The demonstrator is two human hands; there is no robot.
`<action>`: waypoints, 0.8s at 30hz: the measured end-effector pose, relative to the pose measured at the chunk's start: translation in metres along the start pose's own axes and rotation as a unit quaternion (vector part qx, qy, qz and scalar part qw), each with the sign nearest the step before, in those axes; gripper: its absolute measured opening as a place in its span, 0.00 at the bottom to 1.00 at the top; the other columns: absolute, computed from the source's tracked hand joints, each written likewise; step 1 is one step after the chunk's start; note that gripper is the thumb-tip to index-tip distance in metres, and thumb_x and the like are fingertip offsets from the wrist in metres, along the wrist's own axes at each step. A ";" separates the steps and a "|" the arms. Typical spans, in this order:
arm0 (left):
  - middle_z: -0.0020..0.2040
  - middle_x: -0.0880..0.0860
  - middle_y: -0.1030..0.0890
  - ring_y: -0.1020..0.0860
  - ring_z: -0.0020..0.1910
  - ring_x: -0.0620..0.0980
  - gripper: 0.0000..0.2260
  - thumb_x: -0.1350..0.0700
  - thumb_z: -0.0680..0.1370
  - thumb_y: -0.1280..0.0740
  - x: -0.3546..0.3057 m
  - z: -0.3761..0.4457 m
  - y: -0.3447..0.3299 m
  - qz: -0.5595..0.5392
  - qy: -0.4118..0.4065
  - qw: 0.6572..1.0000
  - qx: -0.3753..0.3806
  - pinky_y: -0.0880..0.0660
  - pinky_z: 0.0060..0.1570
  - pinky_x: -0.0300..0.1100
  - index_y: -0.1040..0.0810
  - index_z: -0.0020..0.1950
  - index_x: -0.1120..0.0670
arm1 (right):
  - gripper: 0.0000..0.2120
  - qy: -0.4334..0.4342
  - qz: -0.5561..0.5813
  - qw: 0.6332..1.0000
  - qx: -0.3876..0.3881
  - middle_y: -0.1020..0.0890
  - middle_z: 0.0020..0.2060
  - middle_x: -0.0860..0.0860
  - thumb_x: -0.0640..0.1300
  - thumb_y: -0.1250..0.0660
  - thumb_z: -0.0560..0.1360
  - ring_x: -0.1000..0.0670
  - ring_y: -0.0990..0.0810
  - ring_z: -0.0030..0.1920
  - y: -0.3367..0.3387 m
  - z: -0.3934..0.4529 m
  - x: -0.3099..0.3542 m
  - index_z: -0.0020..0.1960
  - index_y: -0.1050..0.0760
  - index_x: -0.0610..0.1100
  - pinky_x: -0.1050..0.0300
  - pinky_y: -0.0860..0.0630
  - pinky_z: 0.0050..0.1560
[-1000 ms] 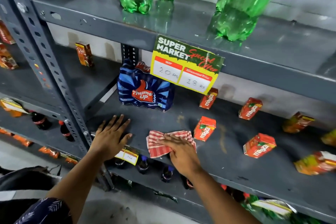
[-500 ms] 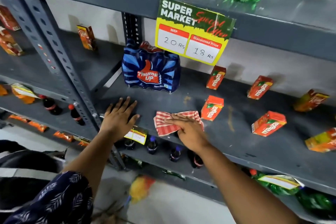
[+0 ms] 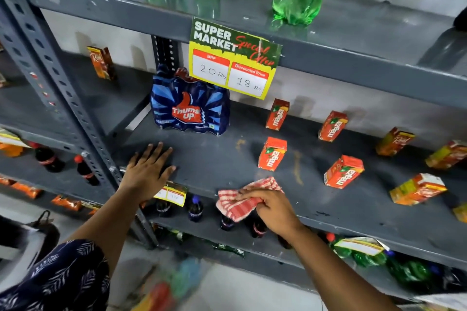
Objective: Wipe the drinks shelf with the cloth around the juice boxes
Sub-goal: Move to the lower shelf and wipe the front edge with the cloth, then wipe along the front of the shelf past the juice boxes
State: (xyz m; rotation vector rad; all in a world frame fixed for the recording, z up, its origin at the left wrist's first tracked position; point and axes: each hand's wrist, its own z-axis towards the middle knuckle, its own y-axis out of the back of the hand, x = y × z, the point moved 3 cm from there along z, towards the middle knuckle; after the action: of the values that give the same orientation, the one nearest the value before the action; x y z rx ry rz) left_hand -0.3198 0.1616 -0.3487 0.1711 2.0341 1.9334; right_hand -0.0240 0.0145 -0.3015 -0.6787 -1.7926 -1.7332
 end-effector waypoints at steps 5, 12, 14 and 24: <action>0.78 0.49 0.48 0.56 0.76 0.48 0.33 0.36 0.76 0.60 -0.041 -0.005 0.002 -0.010 -0.028 0.998 -0.052 0.60 0.73 0.55 0.48 0.77 0.50 | 0.29 0.012 -0.016 0.995 -0.100 0.19 0.47 0.70 0.36 0.45 0.61 0.63 0.21 0.52 0.046 -0.025 -0.007 0.54 0.22 0.59 0.67 0.27 0.55; 0.78 0.49 0.52 0.58 0.76 0.49 0.34 0.36 0.75 0.63 -0.139 -0.004 -0.017 -0.030 -0.078 0.996 -0.031 0.59 0.73 0.55 0.51 0.77 0.49 | 0.29 0.014 -0.238 0.969 -0.063 0.27 0.67 0.54 0.37 0.43 0.69 0.50 0.30 0.68 0.033 -0.008 -0.039 0.67 0.30 0.57 0.47 0.35 0.69; 0.78 0.50 0.47 0.54 0.76 0.50 0.33 0.36 0.75 0.61 -0.142 -0.004 -0.023 -0.011 -0.081 0.996 -0.039 0.57 0.73 0.55 0.48 0.77 0.50 | 0.30 0.016 -0.254 0.966 -0.046 0.29 0.69 0.54 0.39 0.48 0.69 0.50 0.32 0.70 0.027 -0.015 -0.047 0.69 0.32 0.57 0.50 0.39 0.70; 0.78 0.47 0.53 0.57 0.76 0.48 0.34 0.36 0.74 0.64 -0.141 -0.004 -0.022 -0.005 -0.077 0.997 -0.029 0.59 0.72 0.52 0.52 0.77 0.48 | 0.25 -0.058 -0.124 0.984 -0.112 0.16 0.49 0.61 0.40 0.44 0.60 0.54 0.19 0.51 0.096 -0.064 -0.054 0.47 0.23 0.65 0.53 0.22 0.51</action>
State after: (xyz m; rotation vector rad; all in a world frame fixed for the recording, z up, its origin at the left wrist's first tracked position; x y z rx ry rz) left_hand -0.1852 0.1126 -0.3489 0.2876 1.8738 1.9089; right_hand 0.0843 -0.0449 -0.2683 -0.6820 -1.8405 -2.1259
